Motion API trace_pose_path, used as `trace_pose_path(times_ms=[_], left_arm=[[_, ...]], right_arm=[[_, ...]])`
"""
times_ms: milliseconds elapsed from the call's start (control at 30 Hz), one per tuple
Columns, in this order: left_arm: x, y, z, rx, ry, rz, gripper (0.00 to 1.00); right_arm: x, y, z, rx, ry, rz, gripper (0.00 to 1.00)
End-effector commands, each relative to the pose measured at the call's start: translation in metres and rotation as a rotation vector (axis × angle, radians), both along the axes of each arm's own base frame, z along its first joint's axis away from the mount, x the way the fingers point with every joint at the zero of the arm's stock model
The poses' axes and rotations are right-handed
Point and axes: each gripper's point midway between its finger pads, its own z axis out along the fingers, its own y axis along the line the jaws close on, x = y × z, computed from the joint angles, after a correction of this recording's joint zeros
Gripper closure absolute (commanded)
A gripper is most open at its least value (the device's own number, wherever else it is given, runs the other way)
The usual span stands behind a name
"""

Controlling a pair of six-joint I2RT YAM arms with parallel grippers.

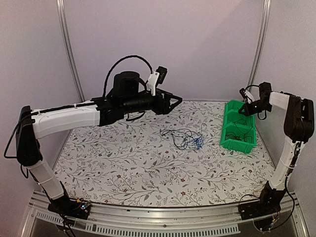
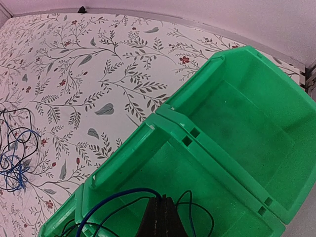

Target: Untangle the cables

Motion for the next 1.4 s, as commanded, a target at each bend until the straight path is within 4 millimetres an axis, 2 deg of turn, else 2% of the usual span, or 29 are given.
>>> trace_pose_path(times_ms=[0, 300, 400, 533, 633, 833, 933, 1000, 1100, 1267, 1367], left_arm=[[0.0, 0.012, 0.008, -0.017, 0.007, 0.021, 0.36], [-0.001, 0.014, 0.003, -0.031, 0.046, 0.03, 0.37], [-0.001, 0.013, 0.002, -0.04, 0.055, 0.031, 0.37], [-0.001, 0.013, 0.001, -0.042, 0.061, 0.034, 0.37], [-0.001, 0.013, 0.002, -0.041, 0.057, 0.034, 0.37], [0.0, 0.014, -0.003, -0.025, 0.048, 0.035, 0.37], [0.0, 0.012, -0.009, -0.012, 0.048, 0.025, 0.37], [0.0, 0.011, -0.015, 0.006, 0.046, 0.017, 0.37], [0.001, 0.008, -0.024, 0.032, 0.051, 0.01, 0.37], [0.002, 0.005, -0.024, 0.036, 0.051, -0.003, 0.37], [0.002, 0.003, -0.024, 0.034, 0.051, -0.009, 0.37]], right_arm=[[-0.006, -0.001, -0.03, -0.025, 0.095, -0.004, 1.0], [-0.008, -0.005, -0.07, -0.07, 0.188, -0.03, 1.0], [-0.003, -0.009, -0.072, -0.097, 0.188, -0.048, 0.99], [0.001, -0.013, -0.056, -0.113, 0.178, -0.067, 0.8], [-0.001, -0.016, -0.039, -0.126, 0.18, -0.085, 0.73], [-0.011, -0.007, 0.033, -0.086, 0.074, -0.093, 0.6], [-0.021, -0.003, 0.055, -0.081, 0.04, -0.081, 0.57], [-0.032, 0.005, 0.057, -0.072, 0.047, -0.035, 0.56], [-0.053, 0.009, 0.045, -0.124, 0.069, 0.046, 0.58], [-0.091, 0.021, 0.026, -0.16, 0.139, 0.221, 0.55], [-0.102, 0.023, 0.018, -0.191, 0.151, 0.268, 0.5]])
